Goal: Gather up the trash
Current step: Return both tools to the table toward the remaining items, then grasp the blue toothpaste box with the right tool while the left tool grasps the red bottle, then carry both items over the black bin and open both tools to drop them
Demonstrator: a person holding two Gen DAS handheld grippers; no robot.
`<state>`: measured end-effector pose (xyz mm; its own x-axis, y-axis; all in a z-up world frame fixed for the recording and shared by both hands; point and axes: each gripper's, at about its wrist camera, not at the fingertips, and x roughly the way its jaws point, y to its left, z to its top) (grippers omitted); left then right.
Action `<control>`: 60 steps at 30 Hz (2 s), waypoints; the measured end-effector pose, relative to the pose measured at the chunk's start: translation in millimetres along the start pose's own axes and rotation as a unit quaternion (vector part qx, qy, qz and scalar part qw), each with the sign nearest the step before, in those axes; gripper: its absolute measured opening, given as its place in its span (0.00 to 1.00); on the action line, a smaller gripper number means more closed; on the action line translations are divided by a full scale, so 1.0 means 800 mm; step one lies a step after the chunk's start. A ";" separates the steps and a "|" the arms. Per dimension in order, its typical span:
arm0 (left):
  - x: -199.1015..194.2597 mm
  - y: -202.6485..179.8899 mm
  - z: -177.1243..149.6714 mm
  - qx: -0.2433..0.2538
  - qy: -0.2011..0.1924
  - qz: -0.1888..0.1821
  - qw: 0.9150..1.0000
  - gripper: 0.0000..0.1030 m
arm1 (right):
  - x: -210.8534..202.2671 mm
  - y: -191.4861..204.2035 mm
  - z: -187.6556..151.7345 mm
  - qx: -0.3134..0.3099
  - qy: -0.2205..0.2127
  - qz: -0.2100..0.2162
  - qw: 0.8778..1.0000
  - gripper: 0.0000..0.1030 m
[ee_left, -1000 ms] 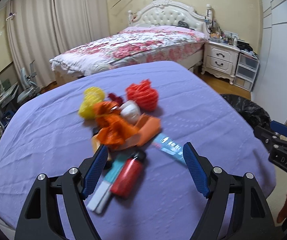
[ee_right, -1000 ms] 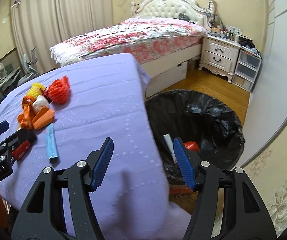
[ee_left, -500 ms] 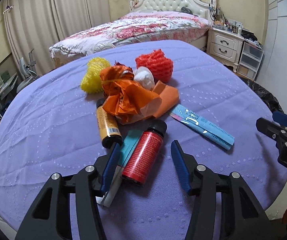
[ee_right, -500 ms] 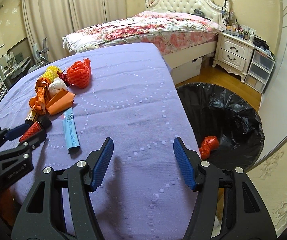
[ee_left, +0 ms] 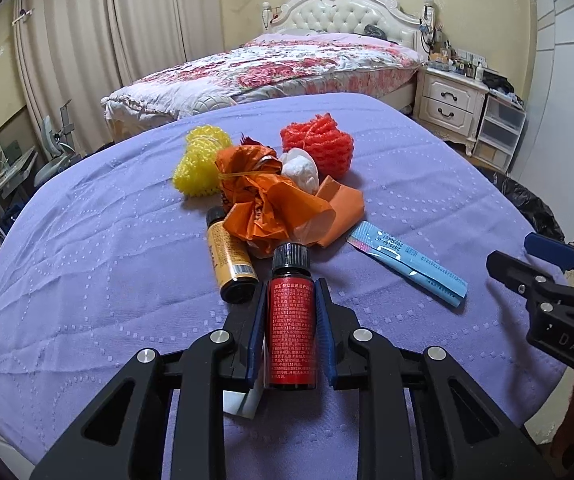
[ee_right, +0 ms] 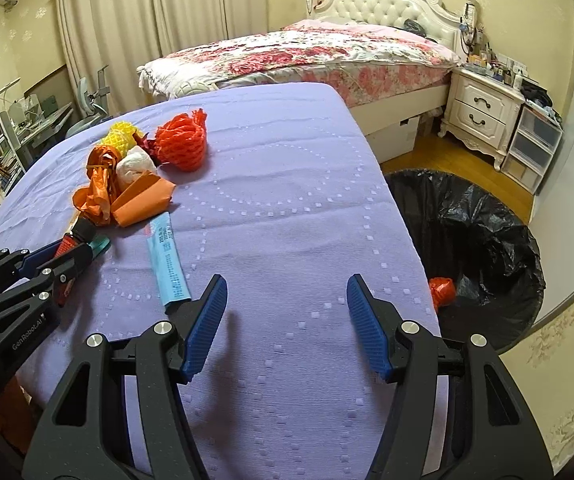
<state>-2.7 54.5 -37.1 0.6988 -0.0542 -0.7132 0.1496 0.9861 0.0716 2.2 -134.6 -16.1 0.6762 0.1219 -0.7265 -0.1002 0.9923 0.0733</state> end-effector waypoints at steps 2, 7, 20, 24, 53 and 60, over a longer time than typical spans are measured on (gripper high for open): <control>-0.007 0.003 0.001 -0.003 -0.005 -0.001 1.000 0.24 | 0.000 0.003 0.001 -0.003 0.000 0.002 1.000 0.59; -0.017 0.015 0.000 -0.013 -0.011 0.003 1.000 0.24 | 0.001 0.017 0.002 -0.016 0.000 0.010 1.000 0.59; -0.020 0.068 -0.014 -0.062 -0.003 0.029 0.998 0.24 | 0.016 0.065 0.011 -0.054 0.011 0.039 0.998 0.58; -0.018 0.082 -0.015 -0.074 -0.003 0.034 0.997 0.24 | 0.022 0.076 0.012 -0.067 0.016 0.038 0.997 0.54; -0.034 0.001 0.024 -0.035 -0.051 -0.030 0.998 0.24 | -0.008 -0.016 0.022 -0.011 -0.018 -0.037 0.999 0.17; -0.023 -0.056 0.055 -0.008 -0.061 -0.065 0.996 0.24 | -0.017 -0.070 0.028 0.022 -0.032 -0.071 0.997 0.17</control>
<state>8.1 4.4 3.5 0.7545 -0.2004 -0.6250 0.2352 0.9716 -0.0275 15.3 -191.0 4.8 0.7259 -0.0196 -0.6875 0.0309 0.9995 0.0042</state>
